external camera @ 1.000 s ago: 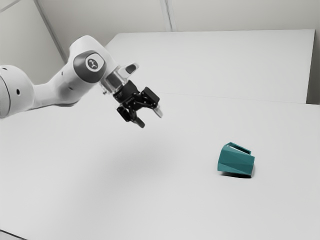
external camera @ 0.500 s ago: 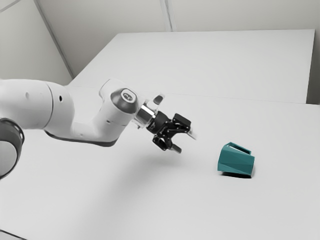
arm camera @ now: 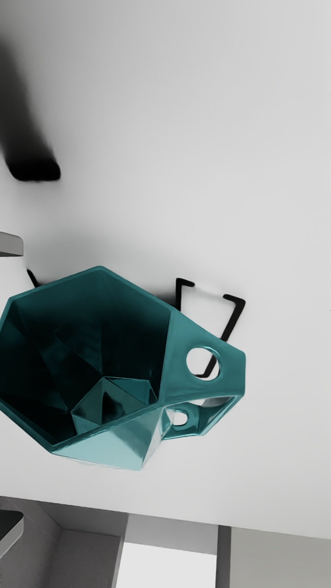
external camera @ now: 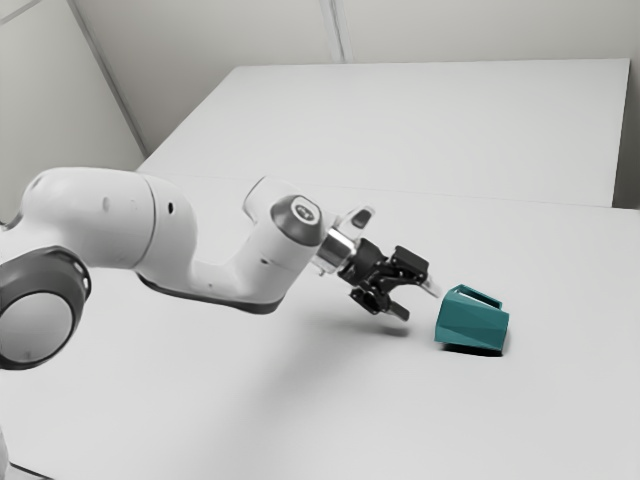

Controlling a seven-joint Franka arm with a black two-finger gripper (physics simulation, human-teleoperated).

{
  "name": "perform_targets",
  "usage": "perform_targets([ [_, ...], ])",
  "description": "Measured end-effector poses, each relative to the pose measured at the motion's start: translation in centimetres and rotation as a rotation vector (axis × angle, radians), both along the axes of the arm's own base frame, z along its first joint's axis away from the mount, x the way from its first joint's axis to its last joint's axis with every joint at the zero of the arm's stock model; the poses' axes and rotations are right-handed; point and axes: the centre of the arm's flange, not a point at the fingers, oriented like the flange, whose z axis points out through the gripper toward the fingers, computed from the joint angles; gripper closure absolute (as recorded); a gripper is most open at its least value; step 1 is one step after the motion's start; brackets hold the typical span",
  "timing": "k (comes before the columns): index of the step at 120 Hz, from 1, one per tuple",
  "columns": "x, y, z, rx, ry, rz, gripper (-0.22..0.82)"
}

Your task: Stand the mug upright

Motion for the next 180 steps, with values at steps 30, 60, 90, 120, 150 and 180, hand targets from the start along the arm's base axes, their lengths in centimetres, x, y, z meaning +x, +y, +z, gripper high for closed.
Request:
perform_targets([
  [30,1.1,-2.9,-1.0,0.015,-0.053,-0.043,0.00],
  [60,1.3,-4.0,-1.5,0.011,-0.074,-0.045,0.00],
  [90,1.4,-4.4,-1.1,-0.043,-0.074,0.000,0.00],
  [120,1.0,-5.2,-1.2,-0.090,-0.065,0.017,0.00],
  [150,0.4,-5.7,-1.6,-0.116,-0.048,0.004,0.00],
  [180,0.0,-6.3,-2.1,-0.125,-0.040,-0.010,0.00],
])
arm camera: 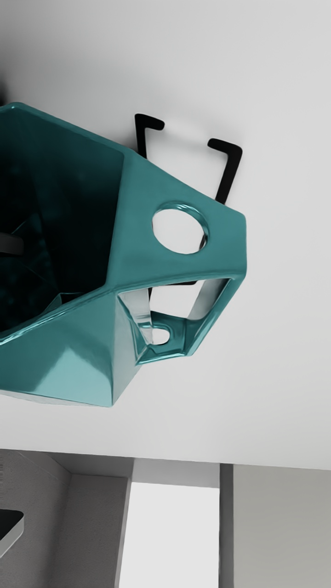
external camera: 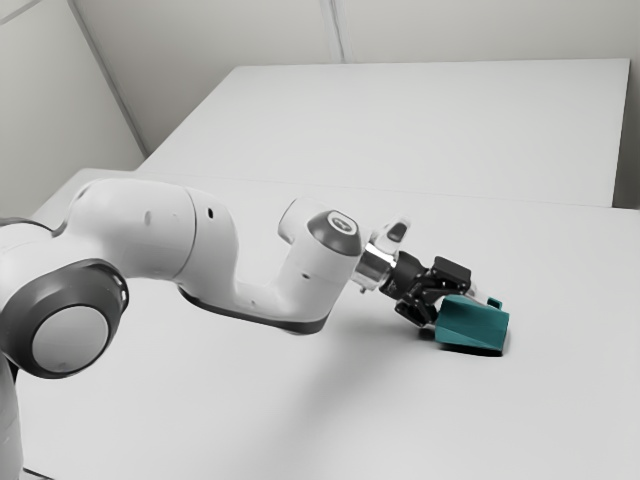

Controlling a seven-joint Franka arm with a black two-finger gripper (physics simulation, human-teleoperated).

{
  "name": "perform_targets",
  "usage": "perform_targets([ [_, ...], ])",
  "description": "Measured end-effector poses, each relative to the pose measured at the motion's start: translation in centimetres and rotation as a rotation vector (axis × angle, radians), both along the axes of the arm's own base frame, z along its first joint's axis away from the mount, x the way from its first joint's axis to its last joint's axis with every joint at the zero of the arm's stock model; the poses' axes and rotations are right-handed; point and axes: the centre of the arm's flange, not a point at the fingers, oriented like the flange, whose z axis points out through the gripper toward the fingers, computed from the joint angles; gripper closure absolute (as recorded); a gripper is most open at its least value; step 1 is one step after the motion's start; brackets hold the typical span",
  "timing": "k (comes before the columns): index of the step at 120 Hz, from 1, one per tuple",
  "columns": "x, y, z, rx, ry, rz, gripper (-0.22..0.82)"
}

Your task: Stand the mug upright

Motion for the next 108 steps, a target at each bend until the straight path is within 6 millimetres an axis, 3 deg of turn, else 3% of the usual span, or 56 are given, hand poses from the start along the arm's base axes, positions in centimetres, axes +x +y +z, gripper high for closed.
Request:
perform_targets([
  [14,-0.08,0.00,-0.14,-0.002,0.002,-0.001,0.08],
  [71,-0.23,-0.22,-0.21,-0.006,-0.003,-0.006,0.53],
  [108,-0.17,-0.18,0.09,-0.003,-0.006,-0.003,0.67],
])
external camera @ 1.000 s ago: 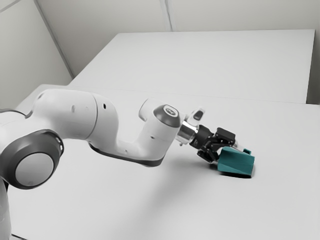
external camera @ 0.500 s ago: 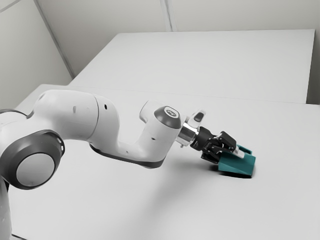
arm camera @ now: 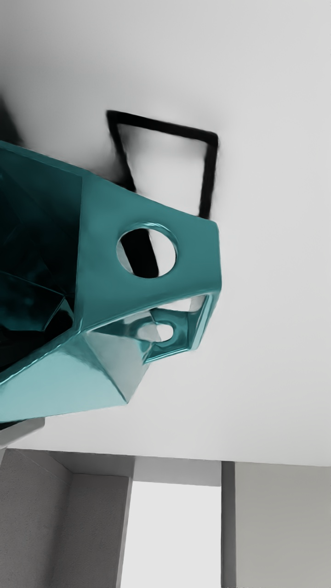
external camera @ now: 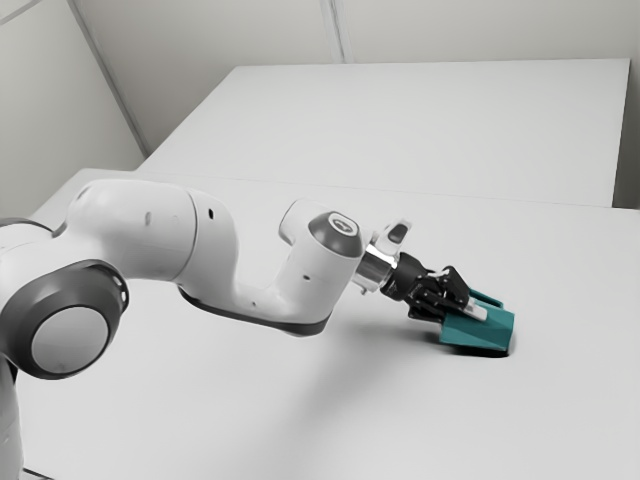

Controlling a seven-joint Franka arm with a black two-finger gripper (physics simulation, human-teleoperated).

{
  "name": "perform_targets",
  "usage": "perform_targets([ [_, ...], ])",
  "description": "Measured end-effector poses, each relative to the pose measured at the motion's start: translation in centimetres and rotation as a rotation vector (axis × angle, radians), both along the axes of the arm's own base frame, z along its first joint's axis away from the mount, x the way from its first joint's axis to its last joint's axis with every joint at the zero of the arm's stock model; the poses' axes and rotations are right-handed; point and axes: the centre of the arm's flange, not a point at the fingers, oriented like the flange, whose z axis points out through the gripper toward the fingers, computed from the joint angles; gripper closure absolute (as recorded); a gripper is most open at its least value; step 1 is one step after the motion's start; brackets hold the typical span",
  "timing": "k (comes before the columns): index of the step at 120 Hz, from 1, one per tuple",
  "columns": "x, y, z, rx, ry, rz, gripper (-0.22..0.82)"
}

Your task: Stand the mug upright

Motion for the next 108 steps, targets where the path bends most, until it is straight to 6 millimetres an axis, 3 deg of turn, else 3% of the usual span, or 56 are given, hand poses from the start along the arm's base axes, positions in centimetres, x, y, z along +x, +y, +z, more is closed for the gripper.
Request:
perform_targets([
  [16,0.1,-0.1,1.5,-0.004,-0.027,-0.005,0.73],
  [40,-0.1,0.8,6.1,-0.010,-0.096,-0.005,0.74],
  [56,-0.1,4.3,11.2,0.097,-0.213,-0.052,0.75],
  [67,-1.5,6.2,14.7,0.247,-0.299,-0.145,0.76],
  [79,-3.2,9.4,16.3,0.422,-0.344,-0.212,0.76],
  [108,-4.3,16.7,19.3,0.756,-0.356,-0.256,0.76],
])
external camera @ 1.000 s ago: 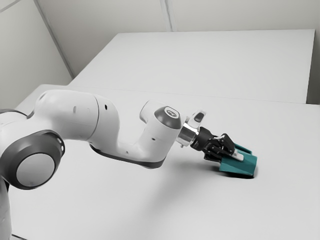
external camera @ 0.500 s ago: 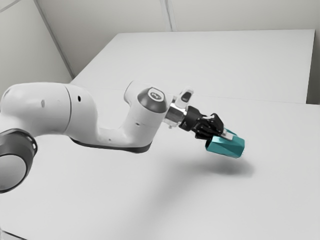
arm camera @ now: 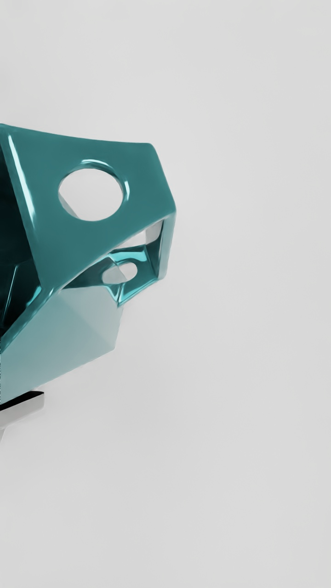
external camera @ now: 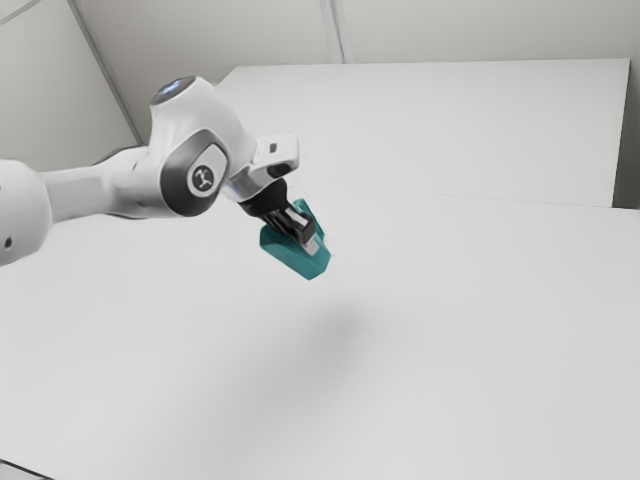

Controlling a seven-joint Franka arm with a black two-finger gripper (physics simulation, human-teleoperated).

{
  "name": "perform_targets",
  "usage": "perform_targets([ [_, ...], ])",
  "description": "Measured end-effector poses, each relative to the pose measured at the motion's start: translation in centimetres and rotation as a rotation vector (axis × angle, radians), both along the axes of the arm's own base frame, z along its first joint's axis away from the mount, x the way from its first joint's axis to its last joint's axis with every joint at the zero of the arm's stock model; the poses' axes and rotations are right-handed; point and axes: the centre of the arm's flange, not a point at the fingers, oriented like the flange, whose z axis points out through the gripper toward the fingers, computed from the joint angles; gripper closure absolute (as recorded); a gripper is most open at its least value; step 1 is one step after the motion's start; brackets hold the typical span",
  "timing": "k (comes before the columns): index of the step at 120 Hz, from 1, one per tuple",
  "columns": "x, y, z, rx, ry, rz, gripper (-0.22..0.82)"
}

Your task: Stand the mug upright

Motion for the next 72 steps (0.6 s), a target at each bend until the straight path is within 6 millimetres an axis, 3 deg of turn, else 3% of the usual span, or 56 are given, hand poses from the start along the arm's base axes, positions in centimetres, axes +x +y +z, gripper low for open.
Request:
perform_targets([
  [15,0.2,3.6,-0.6,0.086,0.029,0.062,0.76],
  [37,0.5,6.2,-2.4,0.164,0.086,0.125,0.75],
  [72,-0.7,7.6,-4.1,0.243,0.180,0.171,0.75],
])
